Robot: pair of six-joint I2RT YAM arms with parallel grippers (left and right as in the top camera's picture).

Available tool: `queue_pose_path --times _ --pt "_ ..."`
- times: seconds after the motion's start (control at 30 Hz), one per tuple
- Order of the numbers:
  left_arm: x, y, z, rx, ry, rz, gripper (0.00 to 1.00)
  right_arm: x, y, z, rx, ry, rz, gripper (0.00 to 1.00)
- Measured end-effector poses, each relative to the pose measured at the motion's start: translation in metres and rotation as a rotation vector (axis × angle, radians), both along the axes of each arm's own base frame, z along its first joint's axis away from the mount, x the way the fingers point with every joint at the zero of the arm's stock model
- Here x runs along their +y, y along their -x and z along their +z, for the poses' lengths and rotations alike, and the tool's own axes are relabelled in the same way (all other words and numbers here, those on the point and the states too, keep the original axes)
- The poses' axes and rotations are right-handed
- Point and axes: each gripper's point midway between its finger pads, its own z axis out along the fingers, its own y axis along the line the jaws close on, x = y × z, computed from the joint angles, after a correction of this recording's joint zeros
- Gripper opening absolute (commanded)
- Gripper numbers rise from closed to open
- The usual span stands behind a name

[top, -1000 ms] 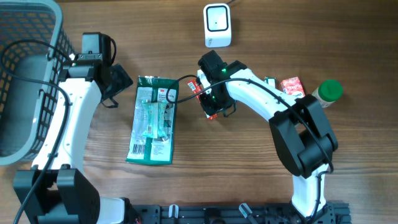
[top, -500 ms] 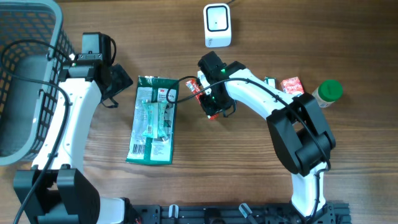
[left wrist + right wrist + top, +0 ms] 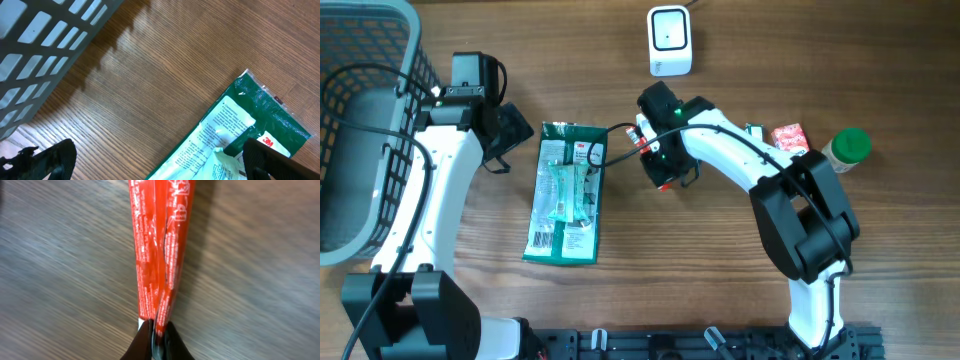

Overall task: Scan the item barcode
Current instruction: 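Lift the red stick packs and carry them to the scanner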

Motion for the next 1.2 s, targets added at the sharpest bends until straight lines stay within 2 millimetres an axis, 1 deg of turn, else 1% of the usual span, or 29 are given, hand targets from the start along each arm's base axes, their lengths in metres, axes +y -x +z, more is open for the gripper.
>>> queue_pose_path --times 0.07,0.1,0.17,0.2,0.23,0.27,0.3,0.33,0.37,0.4,0.43,0.47,0.5,0.53,0.6,0.73,0.83,0.93,1.07,1.2 --pt "0.000 0.000 0.000 0.000 0.000 -0.001 1.00 -0.006 -0.019 0.016 -0.079 0.055 0.032 0.04" --pt "0.000 0.000 0.000 0.000 0.000 0.000 1.00 -0.006 -0.030 0.028 -0.128 0.068 0.050 0.04" --pt "0.000 0.000 0.000 0.000 0.000 0.000 1.00 -0.003 -0.058 0.072 -0.274 0.073 0.089 0.04" --pt "0.000 0.000 0.000 0.000 0.000 0.000 1.00 -0.001 -0.066 0.092 -0.332 0.068 0.106 0.04" --pt "0.000 0.000 0.000 0.000 0.000 0.000 1.00 0.000 -0.074 0.119 -0.403 0.058 0.126 0.04" --pt "0.000 0.000 0.000 0.000 0.000 0.000 1.00 0.001 -0.080 0.141 -0.468 0.045 0.143 0.04" --pt "0.000 0.000 0.000 0.000 0.000 0.000 1.00 0.003 -0.086 0.170 -0.549 0.028 0.162 0.04" --pt "0.000 0.000 0.000 0.000 0.000 0.000 1.00 0.003 -0.090 0.194 -0.616 0.019 0.187 0.04" --pt "0.000 0.000 0.000 0.000 0.000 0.000 1.00 0.001 -0.091 0.215 -0.669 0.021 0.222 0.04" --pt "0.000 0.000 0.000 0.000 0.000 0.000 1.00 -0.001 -0.091 0.225 -0.700 0.032 0.254 0.04" --pt "0.000 0.000 0.000 0.000 0.000 0.000 1.00 -0.003 -0.091 0.230 -0.724 0.063 0.329 0.04" --pt "0.000 0.000 0.000 0.000 0.000 0.000 1.00 -0.010 -0.093 0.236 -0.747 0.106 0.363 0.04" --pt "0.000 0.000 0.000 0.000 0.000 0.000 1.00 -0.014 -0.096 0.234 -0.752 0.138 0.401 0.04" --pt "0.000 0.000 0.000 0.000 0.000 0.000 1.00 -0.019 -0.102 0.231 -0.763 0.183 0.447 0.04" --pt "0.000 0.000 0.000 0.000 0.000 0.000 1.00 -0.033 -0.121 0.229 -0.804 0.272 0.494 0.04" --pt "0.000 0.000 0.000 0.000 0.000 0.000 1.00 -0.066 -0.163 0.238 -0.898 0.400 0.454 0.04" --pt "0.000 0.000 0.000 0.000 0.000 0.000 1.00 -0.087 -0.187 0.241 -0.942 0.469 0.411 0.04" --pt "0.000 0.000 0.000 0.000 0.000 0.000 1.00 -0.096 -0.206 0.235 -0.970 0.527 0.385 0.04" --pt "0.000 0.000 0.000 0.001 0.000 0.000 1.00 -0.099 -0.227 0.216 -0.989 0.609 0.369 0.04" --pt "0.000 0.000 0.000 0.000 0.000 0.000 1.00 -0.104 -0.246 0.206 -1.031 0.695 0.309 0.04"
